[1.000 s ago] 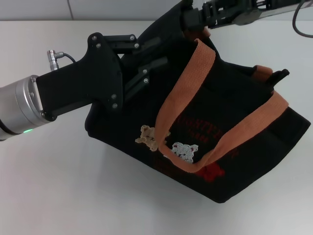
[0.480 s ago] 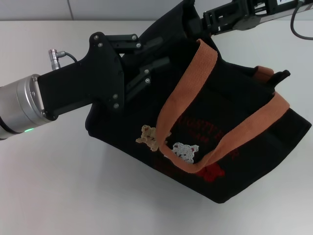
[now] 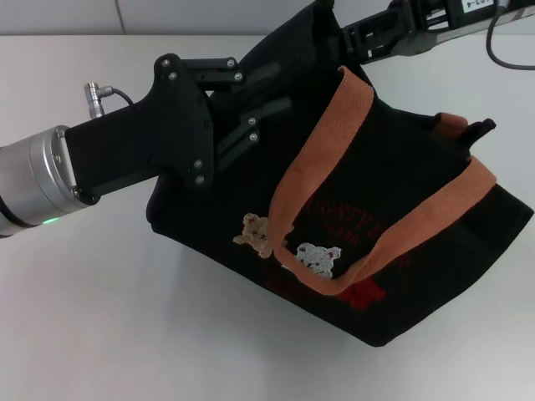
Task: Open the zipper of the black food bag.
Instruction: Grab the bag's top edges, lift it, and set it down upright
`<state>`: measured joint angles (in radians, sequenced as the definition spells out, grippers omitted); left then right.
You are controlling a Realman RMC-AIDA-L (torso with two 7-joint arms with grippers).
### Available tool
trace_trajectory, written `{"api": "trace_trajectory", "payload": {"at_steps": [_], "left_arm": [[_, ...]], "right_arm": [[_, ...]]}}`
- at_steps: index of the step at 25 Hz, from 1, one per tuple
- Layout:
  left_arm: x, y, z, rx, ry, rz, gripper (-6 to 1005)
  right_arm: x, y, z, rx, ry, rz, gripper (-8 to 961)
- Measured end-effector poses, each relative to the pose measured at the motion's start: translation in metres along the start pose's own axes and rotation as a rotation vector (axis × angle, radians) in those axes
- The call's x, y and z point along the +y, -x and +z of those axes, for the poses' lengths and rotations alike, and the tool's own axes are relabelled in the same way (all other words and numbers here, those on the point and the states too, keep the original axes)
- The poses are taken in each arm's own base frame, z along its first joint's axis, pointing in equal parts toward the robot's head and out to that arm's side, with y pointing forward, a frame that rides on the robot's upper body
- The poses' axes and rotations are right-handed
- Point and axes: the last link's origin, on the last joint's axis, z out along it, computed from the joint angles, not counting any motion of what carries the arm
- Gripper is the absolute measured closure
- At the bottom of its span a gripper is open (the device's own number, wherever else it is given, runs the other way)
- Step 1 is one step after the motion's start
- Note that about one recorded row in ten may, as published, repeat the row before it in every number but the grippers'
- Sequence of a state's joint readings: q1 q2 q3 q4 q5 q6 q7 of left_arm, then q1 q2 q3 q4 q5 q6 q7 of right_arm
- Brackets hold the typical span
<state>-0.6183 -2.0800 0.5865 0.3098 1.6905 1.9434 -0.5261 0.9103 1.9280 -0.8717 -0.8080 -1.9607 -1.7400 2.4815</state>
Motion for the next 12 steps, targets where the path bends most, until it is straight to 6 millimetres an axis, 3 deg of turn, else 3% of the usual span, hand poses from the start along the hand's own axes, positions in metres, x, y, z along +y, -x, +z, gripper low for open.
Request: {"api": "trace_trajectory", "payload": {"at_steps": [12], "left_arm": [[-0.0011, -0.0004, 0.002, 0.003, 0.006, 0.003, 793]], "right_arm": [[0.0009, 0.0002, 0.0097, 0.04, -0.018, -0.014, 591]]}}
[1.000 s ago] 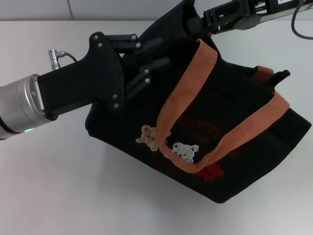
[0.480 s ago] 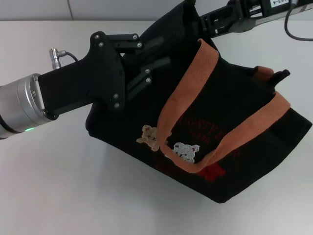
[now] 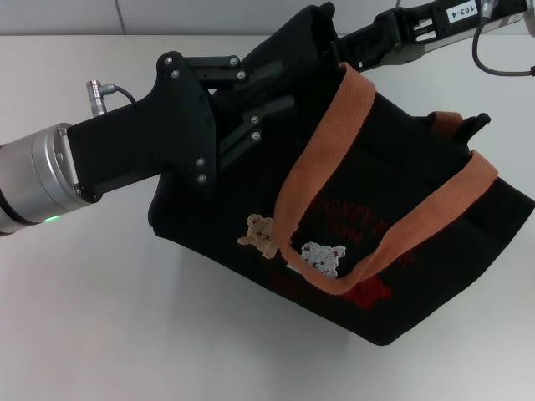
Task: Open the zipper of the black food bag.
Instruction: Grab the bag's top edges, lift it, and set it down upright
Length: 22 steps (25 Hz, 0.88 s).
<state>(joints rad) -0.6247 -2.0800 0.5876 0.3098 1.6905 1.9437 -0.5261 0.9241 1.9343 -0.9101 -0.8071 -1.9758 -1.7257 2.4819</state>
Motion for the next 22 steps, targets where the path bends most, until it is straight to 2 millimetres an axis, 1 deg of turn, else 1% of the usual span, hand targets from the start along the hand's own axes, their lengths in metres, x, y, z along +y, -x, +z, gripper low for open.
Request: {"api": "trace_trajectory", "payload": {"at_steps": [4, 16, 22], "left_arm": [[0.0, 0.0, 0.001, 0.001, 0.002, 0.0, 793], [0.0, 0.0, 0.002, 0.002, 0.002, -0.004, 793], [0.0, 0.0, 0.002, 0.001, 0.003, -0.003, 793]], "right_arm": [[0.0, 0.001, 0.002, 0.013, -0.01, -0.006, 595], [0.007, 0.005, 0.004, 0.027, -0.017, -0.058, 776], [0.01, 0.008, 0.004, 0.034, -0.012, -0.062, 692]]}}
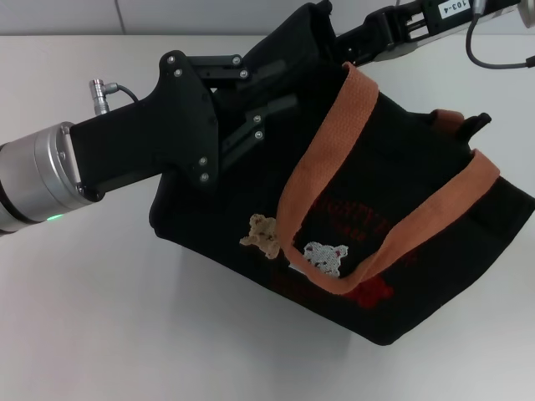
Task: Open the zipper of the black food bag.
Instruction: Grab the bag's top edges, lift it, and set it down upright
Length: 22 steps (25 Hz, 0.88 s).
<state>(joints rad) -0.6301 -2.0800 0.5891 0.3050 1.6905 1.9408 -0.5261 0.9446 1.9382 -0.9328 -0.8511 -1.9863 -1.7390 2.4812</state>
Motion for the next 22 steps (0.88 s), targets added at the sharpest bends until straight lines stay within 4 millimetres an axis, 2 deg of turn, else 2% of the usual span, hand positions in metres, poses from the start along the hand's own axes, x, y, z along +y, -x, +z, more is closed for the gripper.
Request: {"api": "trace_trajectory", "payload": {"at_steps": [12, 22], "left_arm": [[-0.002, 0.0, 0.003, 0.003, 0.008, 0.004, 792], [-0.002, -0.001, 0.004, 0.005, 0.012, 0.004, 792]], "right_arm": [[0.003, 0.012, 0.008, 0.094, -0.084, -0.016, 586], [0.005, 0.012, 0.014, 0.132, -0.106, -0.037, 635]]}}
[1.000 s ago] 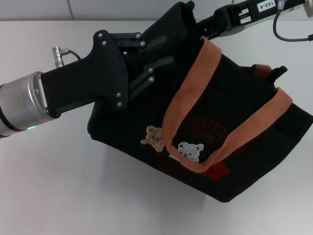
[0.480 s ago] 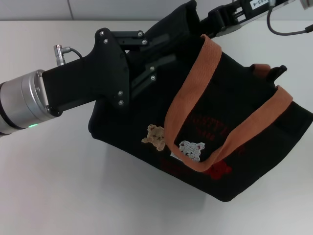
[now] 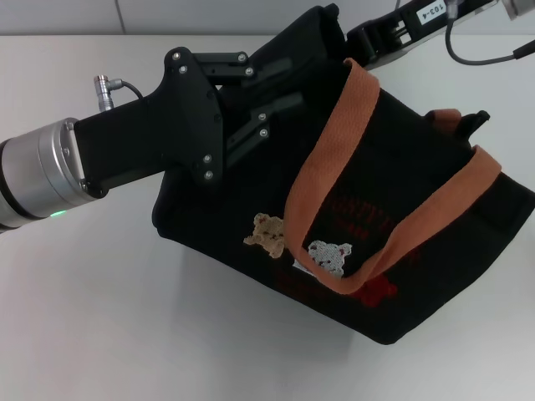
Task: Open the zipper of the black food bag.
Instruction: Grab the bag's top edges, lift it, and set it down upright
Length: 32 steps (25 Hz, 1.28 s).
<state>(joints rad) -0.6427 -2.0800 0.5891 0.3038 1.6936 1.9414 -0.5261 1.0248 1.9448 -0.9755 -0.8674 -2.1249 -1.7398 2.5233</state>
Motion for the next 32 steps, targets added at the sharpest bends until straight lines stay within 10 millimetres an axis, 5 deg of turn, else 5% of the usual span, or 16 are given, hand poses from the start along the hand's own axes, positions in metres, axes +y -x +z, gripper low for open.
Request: {"api": "trace_trajectory", "payload": {"at_steps": [12, 15, 32], "left_arm": [[0.0, 0.0, 0.0, 0.0, 0.001, 0.0, 792], [0.0, 0.0, 0.0, -0.001, 0.0, 0.001, 792], [0.001, 0.0, -0.002, -0.002, -0.008, 0.013, 792]], "right_arm": [[0.009, 0.001, 0.008, 0.082, -0.079, -0.134, 826], [0.009, -0.007, 0.001, 0.033, -0.077, -0.165, 958], [-0.009, -0.08, -0.059, -0.276, 0.048, -0.151, 955]]}}
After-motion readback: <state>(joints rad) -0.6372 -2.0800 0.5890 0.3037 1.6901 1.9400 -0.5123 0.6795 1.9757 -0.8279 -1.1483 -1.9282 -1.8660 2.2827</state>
